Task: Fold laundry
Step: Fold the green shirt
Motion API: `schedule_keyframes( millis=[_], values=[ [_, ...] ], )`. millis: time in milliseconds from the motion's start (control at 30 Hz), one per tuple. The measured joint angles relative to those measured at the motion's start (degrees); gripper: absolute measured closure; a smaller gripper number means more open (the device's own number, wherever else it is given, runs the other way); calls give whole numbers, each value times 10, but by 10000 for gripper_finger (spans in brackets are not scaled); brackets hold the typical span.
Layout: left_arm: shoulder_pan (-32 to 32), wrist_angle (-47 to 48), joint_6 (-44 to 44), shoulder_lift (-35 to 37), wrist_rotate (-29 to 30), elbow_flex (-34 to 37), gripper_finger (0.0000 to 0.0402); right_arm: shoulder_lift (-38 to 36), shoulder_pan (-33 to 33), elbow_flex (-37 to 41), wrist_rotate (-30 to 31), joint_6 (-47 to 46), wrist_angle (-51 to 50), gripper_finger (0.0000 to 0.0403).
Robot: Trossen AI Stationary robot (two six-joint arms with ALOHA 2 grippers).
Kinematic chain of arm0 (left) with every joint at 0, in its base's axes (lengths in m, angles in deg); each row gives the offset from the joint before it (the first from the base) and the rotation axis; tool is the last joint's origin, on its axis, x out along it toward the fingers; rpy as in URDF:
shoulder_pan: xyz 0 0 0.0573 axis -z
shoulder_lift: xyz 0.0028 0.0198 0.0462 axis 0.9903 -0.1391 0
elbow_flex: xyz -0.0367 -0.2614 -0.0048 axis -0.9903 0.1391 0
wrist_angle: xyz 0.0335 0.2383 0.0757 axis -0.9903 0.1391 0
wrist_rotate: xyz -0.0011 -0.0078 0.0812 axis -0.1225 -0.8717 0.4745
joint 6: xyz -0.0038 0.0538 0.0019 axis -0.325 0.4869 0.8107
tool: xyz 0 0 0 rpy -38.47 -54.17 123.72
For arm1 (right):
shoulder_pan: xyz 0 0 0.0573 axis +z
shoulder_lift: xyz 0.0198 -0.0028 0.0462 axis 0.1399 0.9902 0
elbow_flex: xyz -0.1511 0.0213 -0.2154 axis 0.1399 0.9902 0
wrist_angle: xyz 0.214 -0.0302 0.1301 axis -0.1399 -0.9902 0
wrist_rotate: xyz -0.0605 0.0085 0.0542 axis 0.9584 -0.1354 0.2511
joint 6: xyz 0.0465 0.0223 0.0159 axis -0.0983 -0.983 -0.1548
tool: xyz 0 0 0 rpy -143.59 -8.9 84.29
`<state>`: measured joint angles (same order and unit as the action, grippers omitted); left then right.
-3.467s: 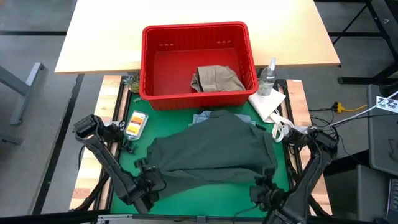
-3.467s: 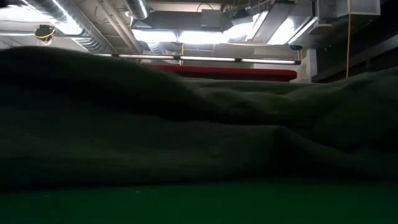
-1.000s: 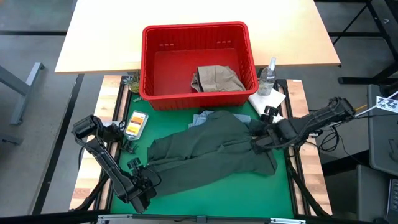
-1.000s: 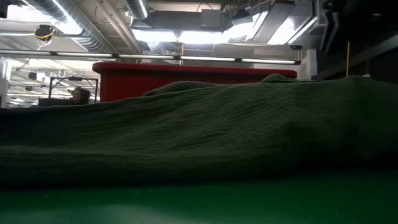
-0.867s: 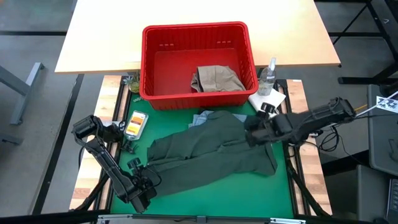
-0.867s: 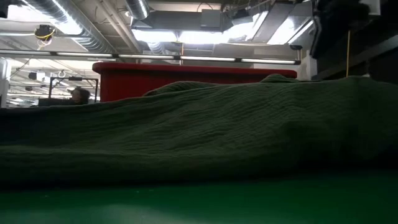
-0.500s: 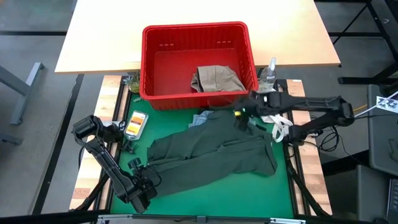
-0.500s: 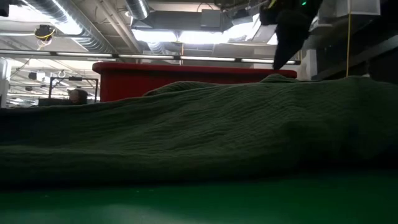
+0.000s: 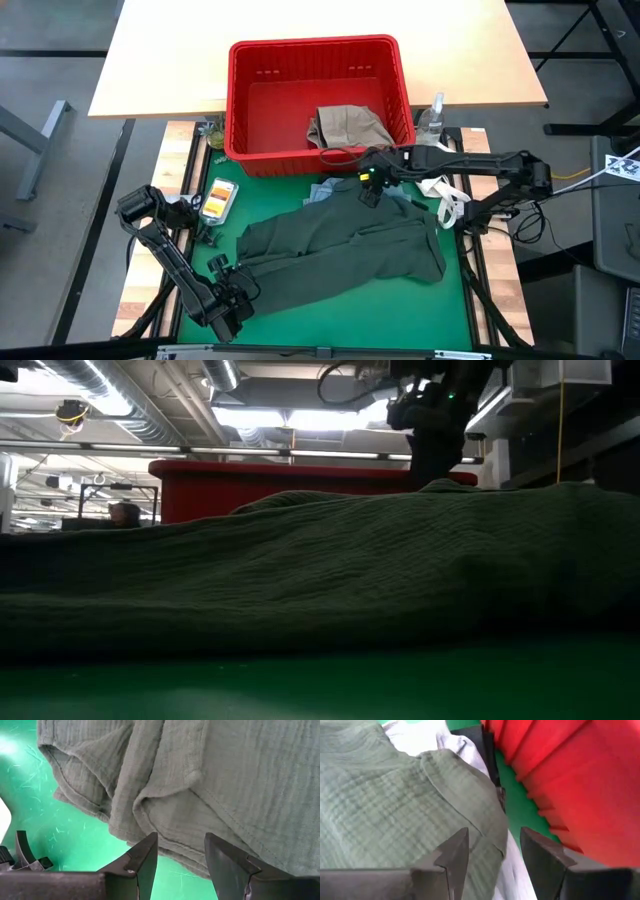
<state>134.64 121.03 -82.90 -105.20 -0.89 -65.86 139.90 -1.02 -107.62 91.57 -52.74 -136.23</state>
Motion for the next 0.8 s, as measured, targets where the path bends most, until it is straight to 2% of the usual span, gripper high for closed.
schedule_keyframes(
  millis=[467,800],
  values=[
    [0,-2,1,0,0,0,246,47,0,0,16,3,14,226],
    [0,-7,1,0,4,0,246,64,-3,-1,-5,10,19,227]
  ],
)
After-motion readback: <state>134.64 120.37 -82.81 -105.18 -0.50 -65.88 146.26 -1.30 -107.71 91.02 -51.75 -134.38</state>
